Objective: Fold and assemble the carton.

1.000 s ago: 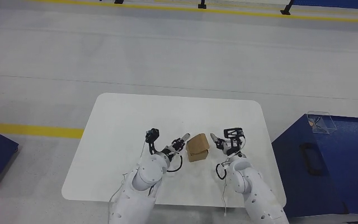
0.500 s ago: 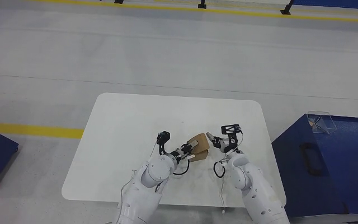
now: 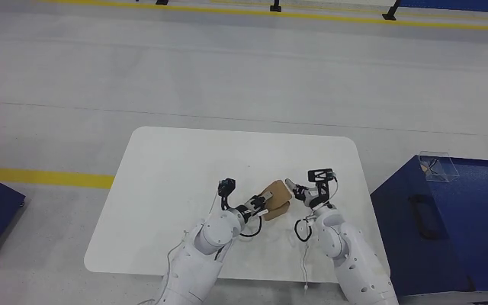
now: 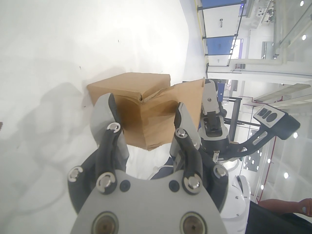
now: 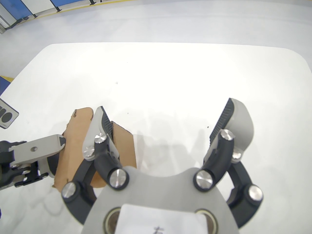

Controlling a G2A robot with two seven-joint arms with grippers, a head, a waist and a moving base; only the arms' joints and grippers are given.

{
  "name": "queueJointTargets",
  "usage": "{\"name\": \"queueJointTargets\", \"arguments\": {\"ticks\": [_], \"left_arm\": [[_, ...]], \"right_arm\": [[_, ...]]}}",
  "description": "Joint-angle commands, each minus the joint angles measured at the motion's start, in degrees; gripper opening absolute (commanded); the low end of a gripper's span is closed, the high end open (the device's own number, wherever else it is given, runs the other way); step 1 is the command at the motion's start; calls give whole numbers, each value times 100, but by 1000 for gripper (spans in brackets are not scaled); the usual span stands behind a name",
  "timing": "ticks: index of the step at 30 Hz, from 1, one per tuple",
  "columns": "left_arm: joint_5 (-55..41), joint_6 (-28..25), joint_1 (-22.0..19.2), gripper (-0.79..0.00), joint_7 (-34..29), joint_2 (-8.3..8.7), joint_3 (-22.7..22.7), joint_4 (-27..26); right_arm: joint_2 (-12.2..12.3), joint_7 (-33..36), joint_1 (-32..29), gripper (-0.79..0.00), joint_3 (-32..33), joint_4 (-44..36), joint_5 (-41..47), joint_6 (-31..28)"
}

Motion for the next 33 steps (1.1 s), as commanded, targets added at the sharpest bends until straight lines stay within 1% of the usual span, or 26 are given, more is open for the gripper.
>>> {"name": "queueJointTargets", "arguments": {"ticks": [1, 4, 7, 12, 15, 22, 33], "left_arm": [[-5, 7, -12, -351, 34, -1, 31, 32], [-30, 31, -43, -345, 67, -4, 73, 86], [-58, 30, -65, -372, 75, -3, 105, 119], [-89, 0, -63, -372, 112, 2, 153, 114], [-100, -8, -56, -366, 132, 8, 175, 112], [-130, 5, -51, -323, 165, 19, 228, 122], [-185, 27, -64, -326, 163, 38, 292, 123]], "right_arm": [[-4, -28, 7, 0, -19, 17, -49, 18], [-6, -33, 10, 0, -52, 41, -145, 33], [-12, 36, 51, 0, -110, 108, -273, 52], [-42, 16, 200, 0, -161, 366, -170, 41], [-61, -19, 327, 0, -142, 569, -7, 10], [-93, -83, 489, 0, -255, 894, -98, -2], [-134, -157, 495, 0, -395, 1001, -147, -44]]}}
